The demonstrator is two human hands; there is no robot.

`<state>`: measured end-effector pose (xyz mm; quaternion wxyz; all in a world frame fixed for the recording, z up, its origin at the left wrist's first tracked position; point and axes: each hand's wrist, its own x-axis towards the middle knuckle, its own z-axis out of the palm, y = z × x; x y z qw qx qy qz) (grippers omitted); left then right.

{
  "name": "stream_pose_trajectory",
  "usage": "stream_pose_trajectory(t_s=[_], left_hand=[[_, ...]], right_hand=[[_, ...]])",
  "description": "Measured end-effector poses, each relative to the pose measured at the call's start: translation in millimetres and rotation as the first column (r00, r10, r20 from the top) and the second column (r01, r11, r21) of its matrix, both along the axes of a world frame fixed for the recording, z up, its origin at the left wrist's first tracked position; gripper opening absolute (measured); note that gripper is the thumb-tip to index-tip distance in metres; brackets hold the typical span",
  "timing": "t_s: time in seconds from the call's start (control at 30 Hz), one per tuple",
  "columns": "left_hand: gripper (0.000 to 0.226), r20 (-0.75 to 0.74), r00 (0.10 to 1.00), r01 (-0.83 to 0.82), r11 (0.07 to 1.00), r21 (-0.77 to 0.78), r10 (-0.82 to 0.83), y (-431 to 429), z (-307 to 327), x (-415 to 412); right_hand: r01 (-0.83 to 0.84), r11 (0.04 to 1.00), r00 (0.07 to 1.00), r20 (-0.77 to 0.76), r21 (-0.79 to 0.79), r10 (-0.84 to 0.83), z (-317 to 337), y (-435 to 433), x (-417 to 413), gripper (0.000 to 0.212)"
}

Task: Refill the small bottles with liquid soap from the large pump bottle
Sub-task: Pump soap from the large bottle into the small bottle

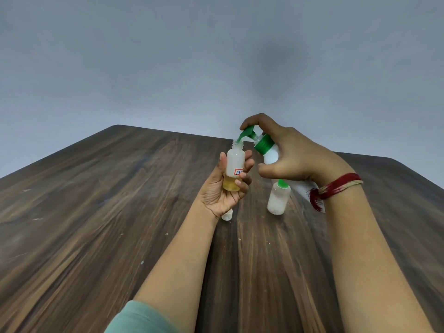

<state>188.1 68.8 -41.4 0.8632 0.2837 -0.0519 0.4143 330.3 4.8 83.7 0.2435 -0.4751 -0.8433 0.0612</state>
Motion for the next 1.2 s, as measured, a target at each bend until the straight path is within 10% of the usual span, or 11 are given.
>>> stream_pose_trajectory(t_s=[1.2], left_hand=[[0.061,-0.004,1.000,0.020,1.000,0.019,-0.020,0.7,-1.9,-0.5]], right_hand=[[0.015,1.000,0.999,-0.029,0.021,-0.015,-1.8,2.3,6.1,0.062]])
